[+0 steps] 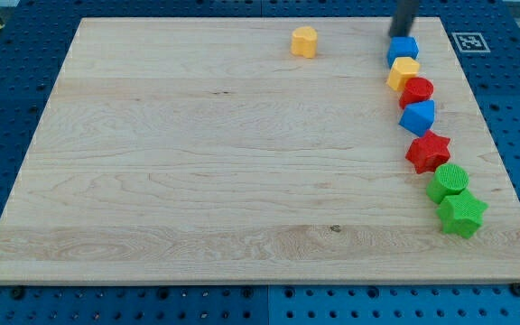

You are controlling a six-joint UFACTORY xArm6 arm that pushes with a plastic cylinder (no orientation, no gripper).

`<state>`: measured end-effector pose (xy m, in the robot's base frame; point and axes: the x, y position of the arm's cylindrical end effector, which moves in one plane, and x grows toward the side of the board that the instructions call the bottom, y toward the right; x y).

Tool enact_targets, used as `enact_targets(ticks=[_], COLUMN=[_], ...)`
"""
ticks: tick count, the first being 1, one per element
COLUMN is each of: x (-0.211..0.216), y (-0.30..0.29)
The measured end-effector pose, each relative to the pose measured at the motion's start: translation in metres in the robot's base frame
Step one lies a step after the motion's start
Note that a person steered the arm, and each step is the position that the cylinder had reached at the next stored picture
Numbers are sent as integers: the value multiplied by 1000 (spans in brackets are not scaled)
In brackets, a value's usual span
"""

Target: Move the blue cube closer to the yellow heart

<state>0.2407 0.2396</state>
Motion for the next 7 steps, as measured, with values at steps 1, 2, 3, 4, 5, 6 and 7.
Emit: enact_targets(ticks=[1, 2, 3, 4, 5, 6, 7], x=[33, 43, 43, 43, 43, 44, 44], y=[15, 7, 4, -10, -25, -40, -61])
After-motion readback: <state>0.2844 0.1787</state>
